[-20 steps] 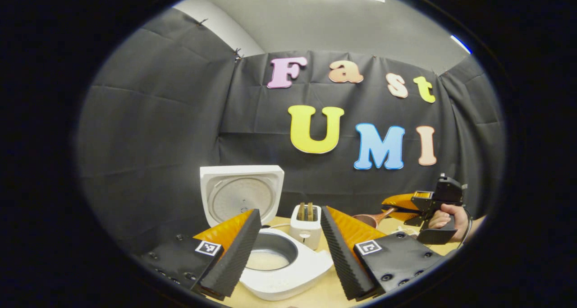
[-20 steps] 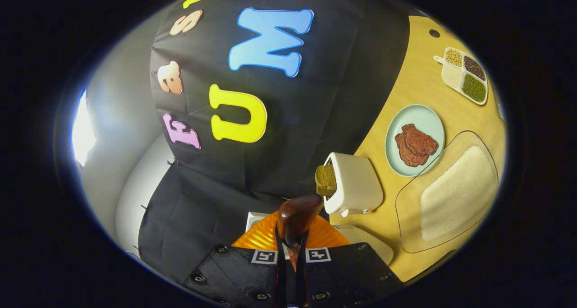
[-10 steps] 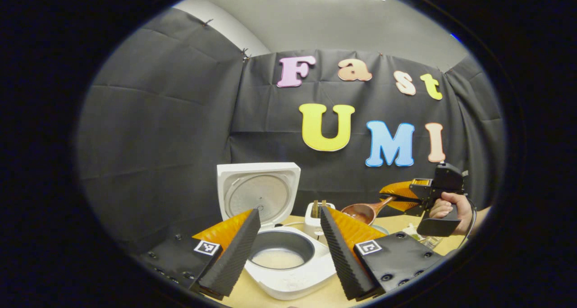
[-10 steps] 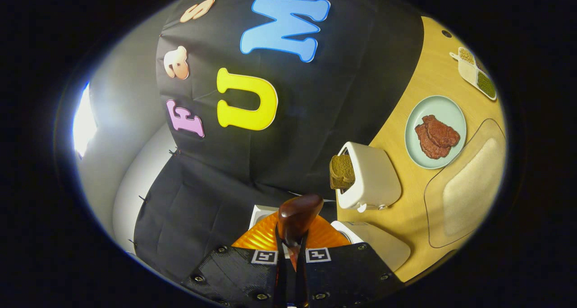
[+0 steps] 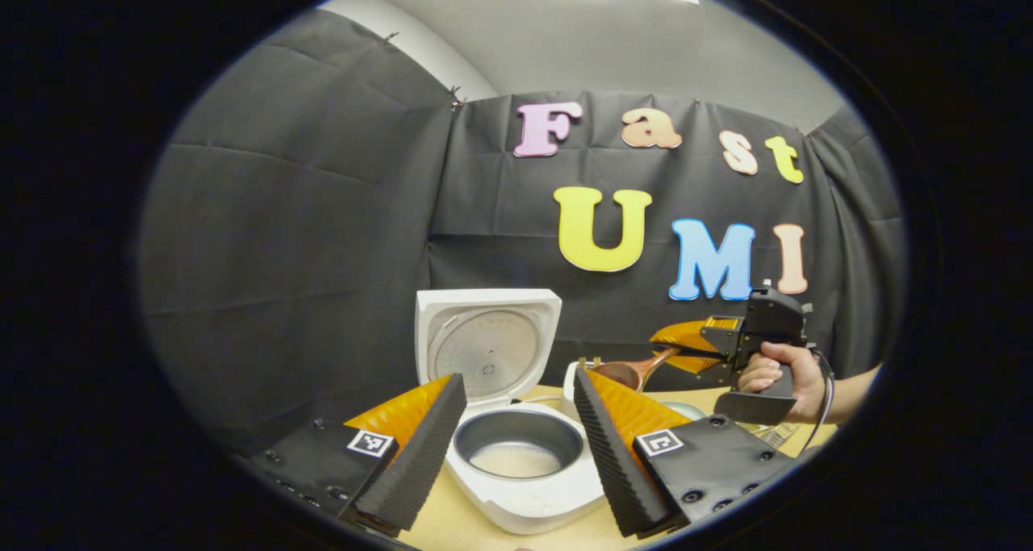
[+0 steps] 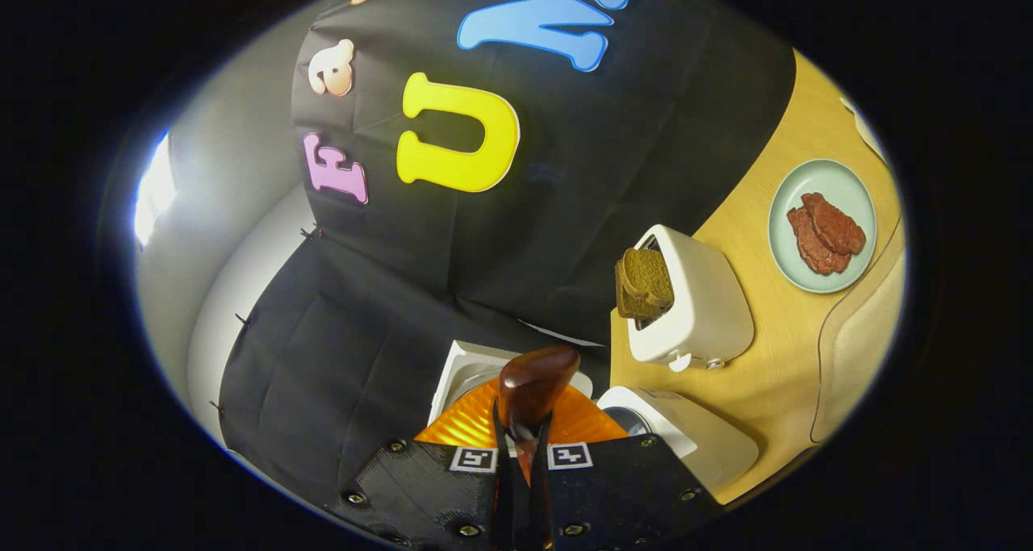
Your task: Close the left gripper, press the button to open the rice cooker; take a wooden spoon from the chopstick holder with the right hand, scoop a spoonful of rice and pour it into the rice cooker, then put the wooden spoon back into the chopstick holder.
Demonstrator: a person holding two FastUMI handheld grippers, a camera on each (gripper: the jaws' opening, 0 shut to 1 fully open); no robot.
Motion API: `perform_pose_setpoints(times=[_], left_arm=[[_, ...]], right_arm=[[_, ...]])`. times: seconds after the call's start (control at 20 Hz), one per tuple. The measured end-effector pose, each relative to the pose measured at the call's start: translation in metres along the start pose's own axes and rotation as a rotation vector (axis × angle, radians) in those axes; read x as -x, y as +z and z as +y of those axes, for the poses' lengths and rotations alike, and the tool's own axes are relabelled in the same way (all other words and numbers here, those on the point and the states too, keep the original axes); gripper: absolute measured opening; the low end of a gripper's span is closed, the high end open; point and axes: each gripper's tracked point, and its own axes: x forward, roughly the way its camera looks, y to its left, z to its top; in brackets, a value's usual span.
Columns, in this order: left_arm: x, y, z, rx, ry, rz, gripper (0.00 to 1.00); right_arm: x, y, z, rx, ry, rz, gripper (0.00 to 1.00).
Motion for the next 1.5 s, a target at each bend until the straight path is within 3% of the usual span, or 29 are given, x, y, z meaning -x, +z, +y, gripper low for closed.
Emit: perform_pose_setpoints(times=[0.2, 0.45, 0.7, 0.95, 1.2, 1.5], left_arm=[[0.002, 0.002, 0.008, 0.003, 0.008, -0.003, 0.96], [0.005, 0.002, 0.016, 0.018, 0.025, -0.001, 0.95], [0.011, 0.003, 0.027, 0.041, 0.056, 0.0, 0.95], [0.016, 0.006, 0.042, 0.054, 0.091, -0.009, 0.95], [0.015, 0.0, 0.045, 0.055, 0.118, 0.006, 0.96], [0.019, -0.002, 0.046, 0.048, 0.117, 0.003, 0.95]], right_arm=[[-0.028, -0.012, -0.008, 0.016, -0.02, 0.038, 0.08], [-0.061, -0.042, -0.01, 0.15, -0.049, 0.105, 0.08], [-0.082, -0.066, -0.012, 0.385, -0.083, 0.153, 0.08], [-0.1, -0.091, -0.014, 0.704, -0.09, 0.213, 0.08], [-0.1, -0.115, 0.025, 1.051, 0.016, 0.223, 0.08], [-0.072, -0.137, 0.071, 1.441, 0.187, 0.138, 0.08]])
